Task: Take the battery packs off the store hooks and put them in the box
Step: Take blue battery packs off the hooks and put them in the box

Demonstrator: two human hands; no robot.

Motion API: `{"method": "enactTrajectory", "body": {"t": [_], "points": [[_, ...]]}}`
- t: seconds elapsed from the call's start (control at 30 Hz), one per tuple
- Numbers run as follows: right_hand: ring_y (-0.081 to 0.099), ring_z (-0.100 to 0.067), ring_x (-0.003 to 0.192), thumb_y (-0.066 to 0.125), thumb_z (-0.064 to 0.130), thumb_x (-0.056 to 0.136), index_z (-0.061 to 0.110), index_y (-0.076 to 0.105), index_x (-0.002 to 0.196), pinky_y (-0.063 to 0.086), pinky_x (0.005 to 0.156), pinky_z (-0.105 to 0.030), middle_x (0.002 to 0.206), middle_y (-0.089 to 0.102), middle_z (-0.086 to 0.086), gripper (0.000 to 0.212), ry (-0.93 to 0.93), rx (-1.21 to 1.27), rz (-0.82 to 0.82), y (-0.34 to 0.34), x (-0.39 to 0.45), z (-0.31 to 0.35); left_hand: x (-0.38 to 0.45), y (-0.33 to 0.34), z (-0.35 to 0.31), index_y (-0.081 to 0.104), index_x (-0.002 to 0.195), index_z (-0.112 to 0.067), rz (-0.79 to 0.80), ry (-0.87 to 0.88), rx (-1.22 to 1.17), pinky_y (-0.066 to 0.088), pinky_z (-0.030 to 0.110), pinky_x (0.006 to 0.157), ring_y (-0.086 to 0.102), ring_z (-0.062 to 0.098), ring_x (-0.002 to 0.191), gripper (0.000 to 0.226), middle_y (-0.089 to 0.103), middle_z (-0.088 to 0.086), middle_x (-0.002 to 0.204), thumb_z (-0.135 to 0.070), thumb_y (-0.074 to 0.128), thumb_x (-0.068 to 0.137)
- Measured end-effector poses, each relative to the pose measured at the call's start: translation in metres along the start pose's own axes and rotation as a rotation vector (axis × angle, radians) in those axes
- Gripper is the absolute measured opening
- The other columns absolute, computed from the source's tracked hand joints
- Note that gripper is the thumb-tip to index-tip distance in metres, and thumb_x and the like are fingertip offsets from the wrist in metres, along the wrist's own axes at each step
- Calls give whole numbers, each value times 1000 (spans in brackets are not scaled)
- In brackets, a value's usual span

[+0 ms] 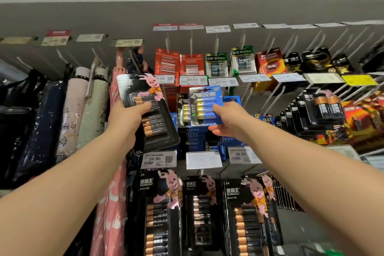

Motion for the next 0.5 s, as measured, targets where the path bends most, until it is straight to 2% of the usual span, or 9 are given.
{"method": "enactTrajectory", "body": {"t": [0.07,0.13,0.23,0.3,0.5], "points": [[64,-21,72,45,25,102,6,46,123,50,48,-26,107,46,-5,27,8,-30,5,1,2,1,1,-4,-3,60,94,-18,-16,4,-9,55,35,68,68,25,85,18,69,7,98,-6,71,87],[62,-21,69,45,25,102,11,43,112,49,47,-25,103,43,-2,18,5,-50,34,5,4,3,2,-7,-7,56,88,-21,-18,13,-7,53,33,64,68,23,81,21,68,6,94,-5,70,88],[56,-21,61,47,24,102,12,41,112,48,51,-27,98,42,-3,17,-4,-95,123,16,4,5,3,-13,-11,54,89,-20,-11,14,-6,51,33,60,67,22,78,21,67,6,93,-5,69,89],[53,-21,56,48,24,102,10,44,103,48,52,-28,99,41,-5,15,1,-112,149,23,3,4,4,-17,-10,57,97,-16,-11,-1,3,52,34,61,68,25,82,18,69,7,96,-6,69,88],[60,-20,70,44,25,103,9,46,110,47,53,-29,142,38,-10,17,5,-13,20,28,10,10,5,-28,-10,59,117,-10,-21,-17,11,52,35,61,70,26,83,32,70,11,104,-7,71,87]]}}
Point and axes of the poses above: each hand's wrist, its own x-axis towards the middle knuckle, its own y-axis out of the palm, z = x × y, the point moved 10 cm from there along x, towards the middle knuckle
